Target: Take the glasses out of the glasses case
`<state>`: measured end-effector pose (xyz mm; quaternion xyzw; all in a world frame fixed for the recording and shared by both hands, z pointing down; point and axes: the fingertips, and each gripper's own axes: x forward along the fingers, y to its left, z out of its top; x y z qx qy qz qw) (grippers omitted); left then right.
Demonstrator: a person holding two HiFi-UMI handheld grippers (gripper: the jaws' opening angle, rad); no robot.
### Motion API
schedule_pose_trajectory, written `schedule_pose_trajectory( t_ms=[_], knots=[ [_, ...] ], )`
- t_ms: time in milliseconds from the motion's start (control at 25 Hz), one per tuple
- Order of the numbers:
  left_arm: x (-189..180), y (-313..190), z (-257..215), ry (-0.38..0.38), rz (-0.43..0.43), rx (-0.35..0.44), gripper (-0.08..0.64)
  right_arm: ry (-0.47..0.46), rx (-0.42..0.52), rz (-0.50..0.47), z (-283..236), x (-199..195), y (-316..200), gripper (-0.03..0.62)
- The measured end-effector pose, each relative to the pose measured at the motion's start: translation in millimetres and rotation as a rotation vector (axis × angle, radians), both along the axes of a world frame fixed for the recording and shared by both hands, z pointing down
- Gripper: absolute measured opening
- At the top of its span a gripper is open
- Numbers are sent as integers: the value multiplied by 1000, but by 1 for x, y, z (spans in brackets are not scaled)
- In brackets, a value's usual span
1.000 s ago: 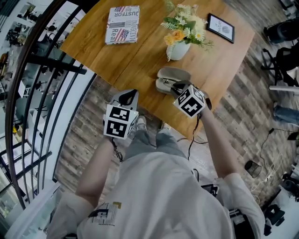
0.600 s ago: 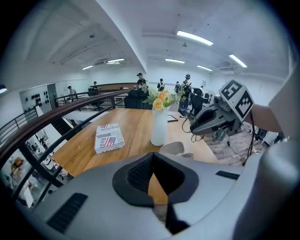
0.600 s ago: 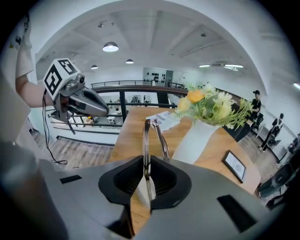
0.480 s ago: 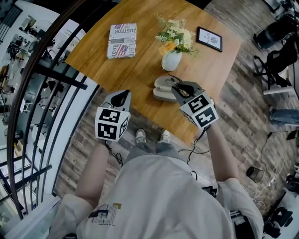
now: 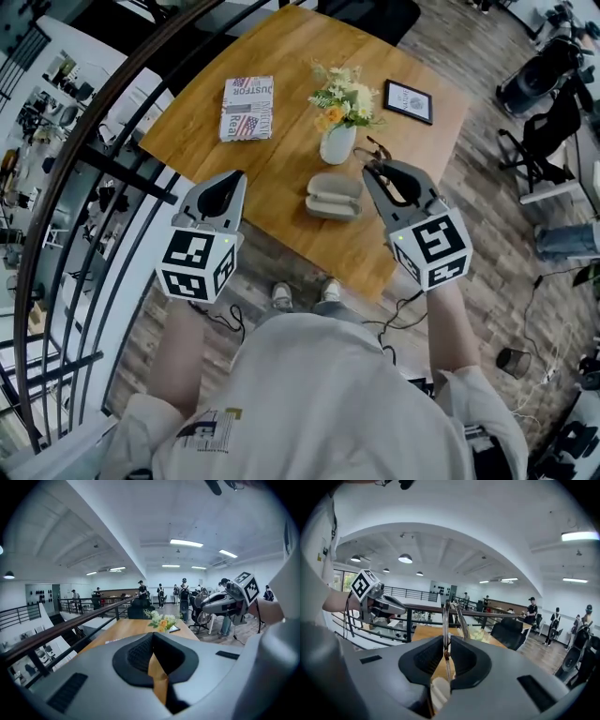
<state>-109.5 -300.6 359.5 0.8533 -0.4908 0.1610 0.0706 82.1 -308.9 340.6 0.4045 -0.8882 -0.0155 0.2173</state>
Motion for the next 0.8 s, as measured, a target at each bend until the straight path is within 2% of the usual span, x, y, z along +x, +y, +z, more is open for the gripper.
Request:
schedule_pose_trajectory(
  t_ms=[200, 440, 600, 800],
  knots=[
    [-3, 2, -50, -67, 10, 132, 17, -87, 145, 0, -72, -1, 25, 71],
    [0, 11, -98, -77, 16, 257, 17, -173, 276, 34, -134, 10, 53, 71],
    [5, 21, -123, -72, 27, 325, 17, -231, 309, 56, -155, 18, 66, 71],
    [7, 30, -146, -56, 19, 403, 17, -307, 301, 81, -160, 27, 72, 71]
  ],
)
